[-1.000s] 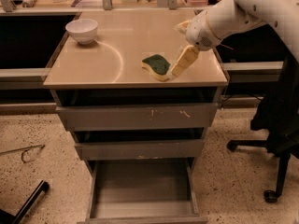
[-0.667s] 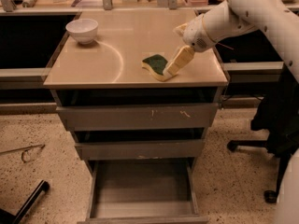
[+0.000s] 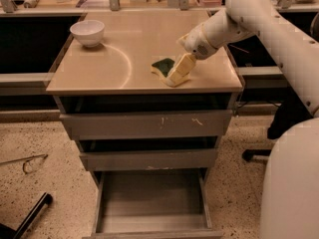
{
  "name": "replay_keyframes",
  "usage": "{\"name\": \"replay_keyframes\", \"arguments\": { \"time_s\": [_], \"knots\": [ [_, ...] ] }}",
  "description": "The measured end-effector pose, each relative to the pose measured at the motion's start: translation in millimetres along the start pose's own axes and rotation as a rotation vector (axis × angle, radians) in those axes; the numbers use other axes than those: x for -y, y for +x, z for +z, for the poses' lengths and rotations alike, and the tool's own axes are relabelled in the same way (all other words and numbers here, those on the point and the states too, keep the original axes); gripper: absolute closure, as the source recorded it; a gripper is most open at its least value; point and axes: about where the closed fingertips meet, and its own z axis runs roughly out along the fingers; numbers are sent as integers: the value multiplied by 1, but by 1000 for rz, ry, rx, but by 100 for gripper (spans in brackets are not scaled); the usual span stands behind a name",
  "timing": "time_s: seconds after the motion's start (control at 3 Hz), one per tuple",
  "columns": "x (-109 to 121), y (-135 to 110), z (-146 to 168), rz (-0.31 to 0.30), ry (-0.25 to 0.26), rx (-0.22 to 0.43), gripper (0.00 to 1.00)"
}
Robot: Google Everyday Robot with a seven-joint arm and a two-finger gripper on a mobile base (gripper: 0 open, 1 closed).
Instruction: Place sponge into bottom drawer
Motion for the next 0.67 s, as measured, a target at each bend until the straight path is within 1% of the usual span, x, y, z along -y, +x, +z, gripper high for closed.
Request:
{"name": "replay_keyframes", "arguments": {
  "time_s": [0.67],
  "knots": [
    [-5,13,15,31,-40,-60,0]
  ]
}}
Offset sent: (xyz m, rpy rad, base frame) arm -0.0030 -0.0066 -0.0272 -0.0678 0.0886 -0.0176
